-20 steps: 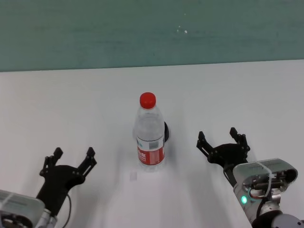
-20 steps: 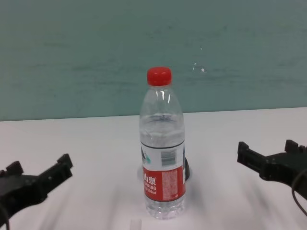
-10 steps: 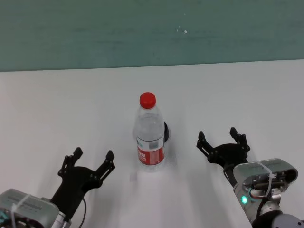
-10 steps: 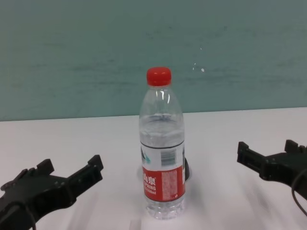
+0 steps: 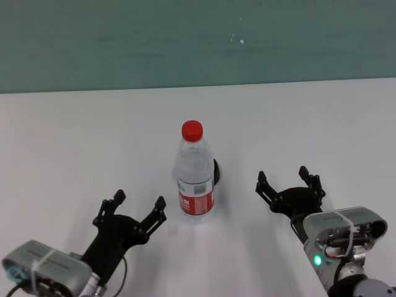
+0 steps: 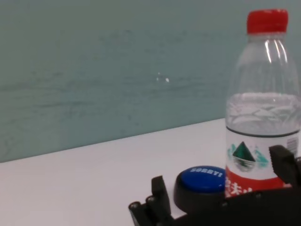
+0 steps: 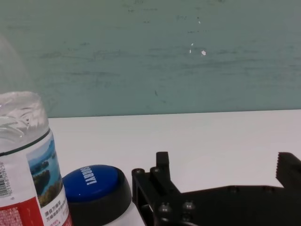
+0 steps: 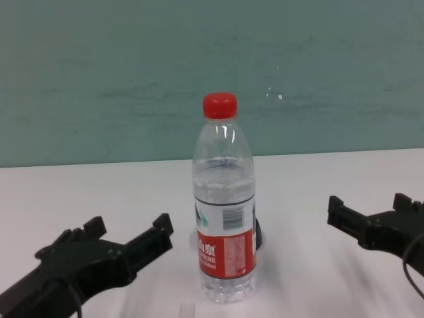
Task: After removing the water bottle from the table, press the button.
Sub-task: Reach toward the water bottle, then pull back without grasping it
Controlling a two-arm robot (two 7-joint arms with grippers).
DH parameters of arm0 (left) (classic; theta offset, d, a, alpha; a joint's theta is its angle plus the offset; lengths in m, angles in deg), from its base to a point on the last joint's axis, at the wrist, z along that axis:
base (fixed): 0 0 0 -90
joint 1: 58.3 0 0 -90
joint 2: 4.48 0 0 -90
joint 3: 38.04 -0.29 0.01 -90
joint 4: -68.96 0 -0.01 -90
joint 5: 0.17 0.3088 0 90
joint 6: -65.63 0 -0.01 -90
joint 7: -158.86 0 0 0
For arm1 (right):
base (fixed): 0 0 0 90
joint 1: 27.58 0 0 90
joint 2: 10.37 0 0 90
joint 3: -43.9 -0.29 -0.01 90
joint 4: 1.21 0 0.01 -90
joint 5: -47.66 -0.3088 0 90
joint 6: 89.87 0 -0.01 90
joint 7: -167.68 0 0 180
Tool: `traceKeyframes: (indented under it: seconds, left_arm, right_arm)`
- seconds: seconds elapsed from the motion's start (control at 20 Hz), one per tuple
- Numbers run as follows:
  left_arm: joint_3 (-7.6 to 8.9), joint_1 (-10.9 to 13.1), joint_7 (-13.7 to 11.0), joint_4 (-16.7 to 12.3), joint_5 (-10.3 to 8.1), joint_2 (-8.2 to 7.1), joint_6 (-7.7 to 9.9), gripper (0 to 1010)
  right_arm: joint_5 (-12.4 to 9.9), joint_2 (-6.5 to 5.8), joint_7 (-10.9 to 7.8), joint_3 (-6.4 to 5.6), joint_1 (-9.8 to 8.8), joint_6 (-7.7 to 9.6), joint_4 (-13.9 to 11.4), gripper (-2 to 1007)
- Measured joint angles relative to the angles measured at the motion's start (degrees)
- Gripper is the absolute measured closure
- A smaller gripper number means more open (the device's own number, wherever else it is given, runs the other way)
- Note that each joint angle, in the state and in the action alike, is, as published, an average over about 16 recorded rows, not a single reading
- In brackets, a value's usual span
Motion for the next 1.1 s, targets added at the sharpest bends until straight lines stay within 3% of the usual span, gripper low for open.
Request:
traceKeyframes:
  seconds: [1.1]
  left_arm:
    - [-3.71,-6.3,-0.9,5.9,0.96,0.14,-0.18,7]
  right_arm:
    - [0.0,0.00,0.00,0.00,0.00,0.00,0.0,3]
